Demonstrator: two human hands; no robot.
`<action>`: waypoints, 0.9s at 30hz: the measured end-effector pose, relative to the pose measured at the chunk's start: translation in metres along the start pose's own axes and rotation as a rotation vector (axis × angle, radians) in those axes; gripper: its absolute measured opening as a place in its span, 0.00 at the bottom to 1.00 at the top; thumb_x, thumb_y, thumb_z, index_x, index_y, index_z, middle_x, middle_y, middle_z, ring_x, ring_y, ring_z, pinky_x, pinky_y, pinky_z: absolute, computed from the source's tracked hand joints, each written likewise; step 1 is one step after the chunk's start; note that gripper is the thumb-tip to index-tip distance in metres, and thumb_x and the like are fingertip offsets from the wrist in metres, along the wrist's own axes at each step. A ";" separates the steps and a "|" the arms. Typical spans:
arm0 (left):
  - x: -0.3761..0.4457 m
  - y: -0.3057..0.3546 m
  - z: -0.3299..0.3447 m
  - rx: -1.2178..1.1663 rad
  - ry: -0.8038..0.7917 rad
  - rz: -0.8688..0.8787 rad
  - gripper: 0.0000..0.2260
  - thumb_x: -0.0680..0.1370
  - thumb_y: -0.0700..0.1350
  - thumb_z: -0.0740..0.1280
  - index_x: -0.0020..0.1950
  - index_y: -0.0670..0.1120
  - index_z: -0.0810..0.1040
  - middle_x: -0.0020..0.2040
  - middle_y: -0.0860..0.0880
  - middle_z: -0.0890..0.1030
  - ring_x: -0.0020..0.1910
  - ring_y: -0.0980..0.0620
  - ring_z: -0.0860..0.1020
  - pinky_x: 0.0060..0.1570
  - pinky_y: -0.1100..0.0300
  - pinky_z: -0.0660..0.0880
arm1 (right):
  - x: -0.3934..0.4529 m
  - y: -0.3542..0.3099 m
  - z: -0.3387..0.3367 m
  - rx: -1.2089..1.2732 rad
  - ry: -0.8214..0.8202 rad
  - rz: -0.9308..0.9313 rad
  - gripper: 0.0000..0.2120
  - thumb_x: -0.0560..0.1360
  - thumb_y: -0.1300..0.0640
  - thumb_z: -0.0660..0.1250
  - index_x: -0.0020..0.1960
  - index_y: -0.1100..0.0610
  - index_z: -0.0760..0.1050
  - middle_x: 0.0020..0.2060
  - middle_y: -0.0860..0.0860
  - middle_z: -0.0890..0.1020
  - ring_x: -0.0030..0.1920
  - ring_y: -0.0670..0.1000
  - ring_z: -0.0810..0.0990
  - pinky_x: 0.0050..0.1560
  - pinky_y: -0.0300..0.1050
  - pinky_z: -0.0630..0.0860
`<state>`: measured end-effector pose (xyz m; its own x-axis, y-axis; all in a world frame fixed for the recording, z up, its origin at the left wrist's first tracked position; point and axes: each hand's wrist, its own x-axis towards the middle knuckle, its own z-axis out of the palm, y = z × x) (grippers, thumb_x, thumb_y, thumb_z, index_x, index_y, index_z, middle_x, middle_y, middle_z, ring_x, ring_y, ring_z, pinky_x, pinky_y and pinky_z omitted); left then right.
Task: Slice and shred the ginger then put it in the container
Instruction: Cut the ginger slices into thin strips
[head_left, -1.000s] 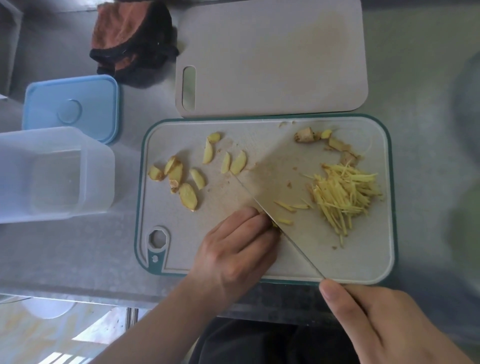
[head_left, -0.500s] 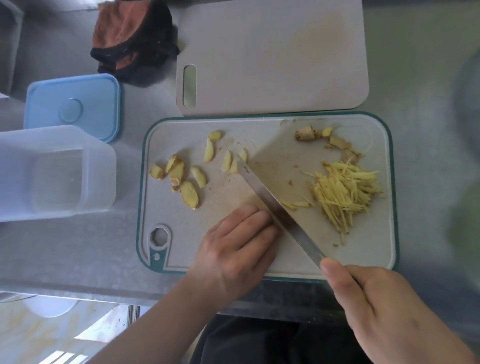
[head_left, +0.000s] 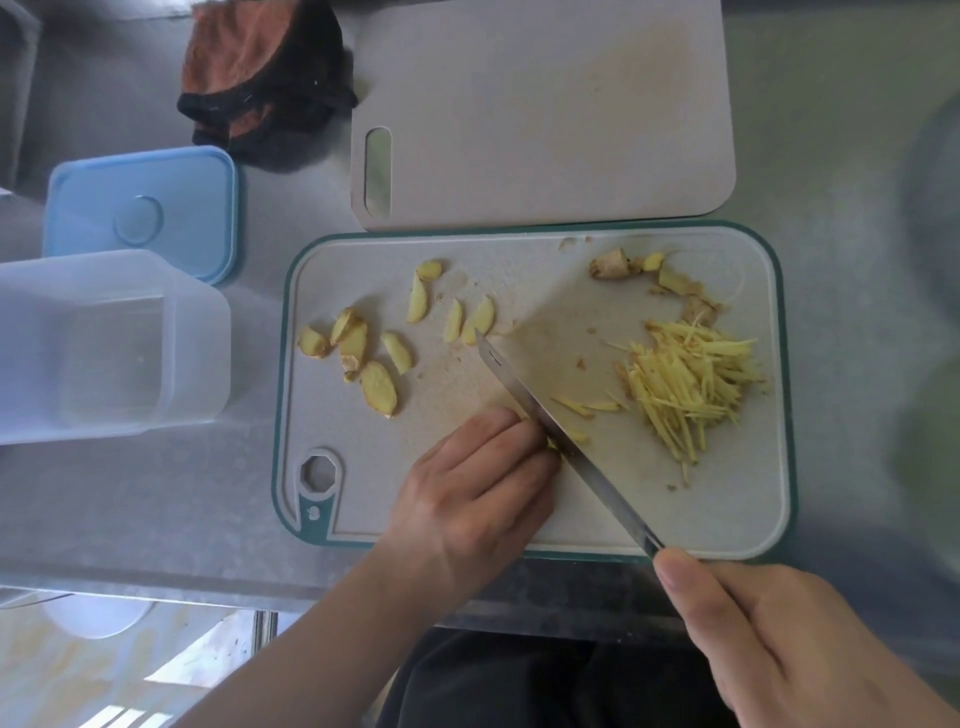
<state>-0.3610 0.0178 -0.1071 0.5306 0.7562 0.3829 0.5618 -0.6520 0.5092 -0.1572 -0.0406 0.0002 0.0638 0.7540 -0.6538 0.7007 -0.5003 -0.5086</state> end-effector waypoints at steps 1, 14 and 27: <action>0.000 0.000 0.000 0.001 0.000 0.002 0.04 0.77 0.36 0.74 0.50 0.36 0.86 0.52 0.41 0.85 0.54 0.41 0.83 0.53 0.49 0.80 | 0.001 0.000 0.000 -0.004 -0.021 -0.003 0.33 0.56 0.20 0.34 0.38 0.31 0.72 0.34 0.32 0.77 0.38 0.45 0.76 0.41 0.39 0.70; 0.002 0.001 -0.001 0.012 0.026 -0.030 0.03 0.76 0.36 0.75 0.47 0.37 0.86 0.48 0.41 0.84 0.51 0.44 0.83 0.55 0.53 0.80 | 0.022 0.004 0.004 -0.007 -0.071 -0.087 0.35 0.64 0.23 0.38 0.36 0.51 0.67 0.25 0.50 0.73 0.28 0.47 0.72 0.30 0.41 0.65; 0.002 0.000 0.000 -0.028 0.014 -0.020 0.03 0.77 0.36 0.73 0.48 0.36 0.86 0.50 0.40 0.84 0.53 0.41 0.83 0.54 0.50 0.79 | 0.009 -0.004 0.001 0.042 -0.048 -0.087 0.27 0.61 0.25 0.38 0.38 0.35 0.71 0.28 0.38 0.77 0.38 0.39 0.77 0.36 0.32 0.69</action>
<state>-0.3598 0.0196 -0.1062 0.5107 0.7697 0.3831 0.5540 -0.6353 0.5380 -0.1600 -0.0321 -0.0047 -0.0310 0.7746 -0.6317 0.6713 -0.4521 -0.5873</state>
